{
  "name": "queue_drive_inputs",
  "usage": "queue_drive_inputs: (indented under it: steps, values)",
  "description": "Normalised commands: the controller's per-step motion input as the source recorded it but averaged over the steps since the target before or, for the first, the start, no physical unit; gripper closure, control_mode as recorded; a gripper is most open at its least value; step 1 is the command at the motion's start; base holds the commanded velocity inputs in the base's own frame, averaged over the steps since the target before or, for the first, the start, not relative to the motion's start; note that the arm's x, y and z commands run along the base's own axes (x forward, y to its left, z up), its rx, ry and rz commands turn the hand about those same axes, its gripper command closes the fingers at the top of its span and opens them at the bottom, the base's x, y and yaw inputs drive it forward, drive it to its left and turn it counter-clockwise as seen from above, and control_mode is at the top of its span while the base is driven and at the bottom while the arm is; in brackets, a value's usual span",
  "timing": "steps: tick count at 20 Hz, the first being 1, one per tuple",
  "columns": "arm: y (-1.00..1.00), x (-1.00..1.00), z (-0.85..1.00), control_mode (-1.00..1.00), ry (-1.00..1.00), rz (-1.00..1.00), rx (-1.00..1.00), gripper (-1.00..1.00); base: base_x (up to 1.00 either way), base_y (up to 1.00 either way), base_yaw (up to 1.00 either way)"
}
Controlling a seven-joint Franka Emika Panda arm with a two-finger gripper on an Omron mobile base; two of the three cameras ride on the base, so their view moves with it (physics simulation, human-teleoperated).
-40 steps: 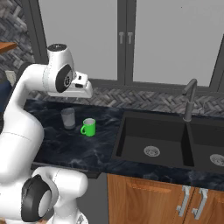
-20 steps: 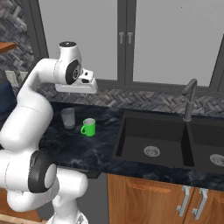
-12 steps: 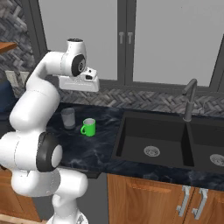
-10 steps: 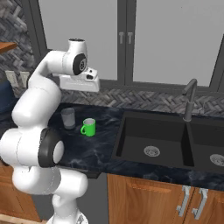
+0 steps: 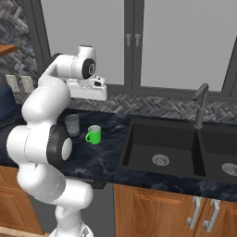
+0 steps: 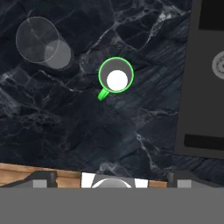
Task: Place the mug in the left basin and the glass cup in the right basin of the sink.
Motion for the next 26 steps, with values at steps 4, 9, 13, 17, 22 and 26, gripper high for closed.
queue_drive_inputs:
  steps: [4,9,13,17,22,26]
  values:
    - [-0.02,0.0,-0.32,-1.0,0.0,0.0,0.0,-1.0,0.0,0.0,0.0]
    - [-0.08,0.04,-0.36,-1.0,0.0,0.0,0.0,-1.0,0.0,0.0,0.0]
    - [-0.13,0.08,-0.29,-1.0,0.0,0.0,0.0,-1.0,0.0,0.0,0.0]
    - [-0.1,0.17,-0.26,-1.0,0.0,0.0,0.0,-1.0,0.0,0.0,0.0]
    - [-0.08,0.19,-0.21,-1.0,0.0,0.0,0.0,-1.0,0.0,0.0,0.0]
    - [-0.05,0.17,-0.18,-1.0,0.0,0.0,0.0,-1.0,0.0,0.0,0.0]
